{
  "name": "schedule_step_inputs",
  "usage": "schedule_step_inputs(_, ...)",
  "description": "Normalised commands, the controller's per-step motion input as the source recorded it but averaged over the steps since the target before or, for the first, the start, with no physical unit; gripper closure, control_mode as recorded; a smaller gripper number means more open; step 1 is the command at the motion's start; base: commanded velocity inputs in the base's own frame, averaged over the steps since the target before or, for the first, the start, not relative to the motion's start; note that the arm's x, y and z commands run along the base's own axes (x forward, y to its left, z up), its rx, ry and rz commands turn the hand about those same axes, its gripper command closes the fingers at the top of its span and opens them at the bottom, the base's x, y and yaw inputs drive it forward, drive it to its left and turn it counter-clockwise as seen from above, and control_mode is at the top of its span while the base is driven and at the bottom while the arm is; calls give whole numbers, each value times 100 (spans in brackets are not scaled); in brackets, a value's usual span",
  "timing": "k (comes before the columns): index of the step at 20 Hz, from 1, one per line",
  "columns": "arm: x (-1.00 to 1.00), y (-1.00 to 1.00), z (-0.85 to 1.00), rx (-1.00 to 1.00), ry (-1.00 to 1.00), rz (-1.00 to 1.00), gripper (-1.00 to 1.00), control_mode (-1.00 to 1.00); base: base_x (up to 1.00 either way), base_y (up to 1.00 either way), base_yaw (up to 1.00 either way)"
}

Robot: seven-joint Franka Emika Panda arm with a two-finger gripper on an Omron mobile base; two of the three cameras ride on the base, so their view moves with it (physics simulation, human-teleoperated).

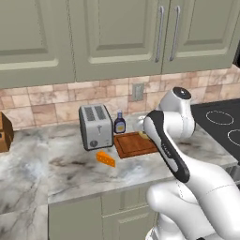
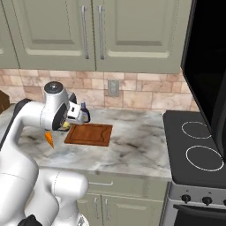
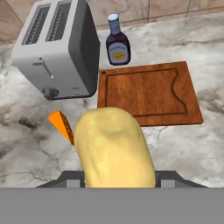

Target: Retrieve the reheated potato from the microwave, then place the potato, cheese, and condiment on the cutting board.

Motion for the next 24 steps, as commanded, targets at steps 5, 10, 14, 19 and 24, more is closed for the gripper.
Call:
schedule_step_inputs(5,0,0,0,0,0,0,100,100,3,0,0)
schedule_step_inputs(10,0,0,0,0,0,0,100,100,21,1,0)
schedule_step_inputs(14,0,0,0,0,0,0,100,100,34,2,-1)
schedule_step_inputs(19,0,0,0,0,0,0,100,100,5,0,0)
schedule_step_inputs(24,0,0,0,0,0,0,100,100,0,0,0)
